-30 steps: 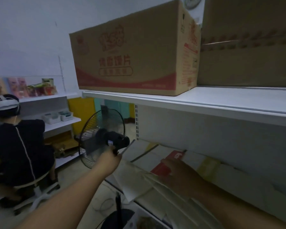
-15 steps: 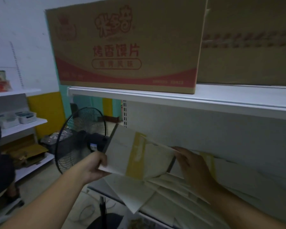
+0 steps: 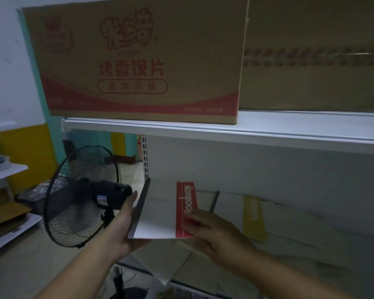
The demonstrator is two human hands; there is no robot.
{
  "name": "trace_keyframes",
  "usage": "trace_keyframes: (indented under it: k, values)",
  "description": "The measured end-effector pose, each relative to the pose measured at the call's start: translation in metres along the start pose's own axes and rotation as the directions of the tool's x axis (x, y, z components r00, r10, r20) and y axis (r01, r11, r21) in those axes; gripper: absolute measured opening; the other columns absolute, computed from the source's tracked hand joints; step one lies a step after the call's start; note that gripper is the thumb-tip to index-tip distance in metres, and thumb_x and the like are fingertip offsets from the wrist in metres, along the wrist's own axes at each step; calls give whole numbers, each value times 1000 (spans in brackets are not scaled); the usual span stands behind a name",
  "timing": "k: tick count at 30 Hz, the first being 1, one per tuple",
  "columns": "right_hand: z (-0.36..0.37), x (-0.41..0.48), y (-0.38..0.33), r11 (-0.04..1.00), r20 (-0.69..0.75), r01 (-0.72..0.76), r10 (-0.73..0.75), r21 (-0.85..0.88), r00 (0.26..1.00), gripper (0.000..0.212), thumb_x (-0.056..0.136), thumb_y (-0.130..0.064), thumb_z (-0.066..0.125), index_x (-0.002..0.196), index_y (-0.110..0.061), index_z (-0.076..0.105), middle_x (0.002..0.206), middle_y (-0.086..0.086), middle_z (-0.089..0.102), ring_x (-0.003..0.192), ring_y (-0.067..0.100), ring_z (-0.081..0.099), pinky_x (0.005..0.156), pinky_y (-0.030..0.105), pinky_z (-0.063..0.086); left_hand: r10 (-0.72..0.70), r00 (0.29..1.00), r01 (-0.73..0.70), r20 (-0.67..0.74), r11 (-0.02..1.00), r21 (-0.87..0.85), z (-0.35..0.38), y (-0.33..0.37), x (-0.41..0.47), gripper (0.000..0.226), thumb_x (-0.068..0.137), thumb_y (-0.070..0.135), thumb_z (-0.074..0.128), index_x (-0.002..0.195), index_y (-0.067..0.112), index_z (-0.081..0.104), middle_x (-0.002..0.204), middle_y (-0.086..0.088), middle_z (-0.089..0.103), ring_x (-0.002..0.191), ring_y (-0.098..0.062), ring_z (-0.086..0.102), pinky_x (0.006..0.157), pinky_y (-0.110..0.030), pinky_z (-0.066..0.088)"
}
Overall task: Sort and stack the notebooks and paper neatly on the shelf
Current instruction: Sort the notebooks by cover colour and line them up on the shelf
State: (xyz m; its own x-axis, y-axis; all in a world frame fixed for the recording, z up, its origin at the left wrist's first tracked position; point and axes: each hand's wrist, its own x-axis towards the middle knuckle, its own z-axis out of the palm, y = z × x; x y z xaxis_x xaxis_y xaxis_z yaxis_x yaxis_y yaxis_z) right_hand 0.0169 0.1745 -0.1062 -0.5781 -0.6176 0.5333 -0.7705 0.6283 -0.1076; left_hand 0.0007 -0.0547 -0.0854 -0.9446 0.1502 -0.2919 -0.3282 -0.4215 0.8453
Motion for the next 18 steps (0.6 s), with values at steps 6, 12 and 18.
trace_keyframes:
  k: [6, 12, 18]
  values:
    - [-14, -25, 16, 910, 259, -395, 414, -123, 873, 95, 68, -87, 11, 148, -37, 19, 158, -10, 8, 143, 6, 7, 119, 29, 8, 82, 996, -85, 42, 994, 75, 3, -18, 10, 34, 88, 3, 51, 121, 12, 56, 99, -15, 72, 98, -37, 63, 74, -43, 51]
    - [-32, -53, 36, 687, 207, -684, 727, -245, 655, 42, 94, -39, 45, 135, -28, 45, 142, -3, 45, 132, 16, 38, 115, 37, 14, 104, 994, -101, -16, 988, 120, 14, -27, -2, 22, 96, 11, 46, 115, 16, 57, 110, -17, 67, 101, -38, 62, 77, -45, 51]
    - [-54, -43, 37, 648, -105, -753, 746, -113, 658, 33, 98, -32, 39, 121, -24, 61, 129, 0, 60, 117, 20, 55, 90, 26, 43, 167, 980, -134, -109, 956, 260, 27, -24, -36, 19, 98, 12, 46, 114, 14, 55, 96, -13, 64, 85, -32, 59, 62, -36, 46]
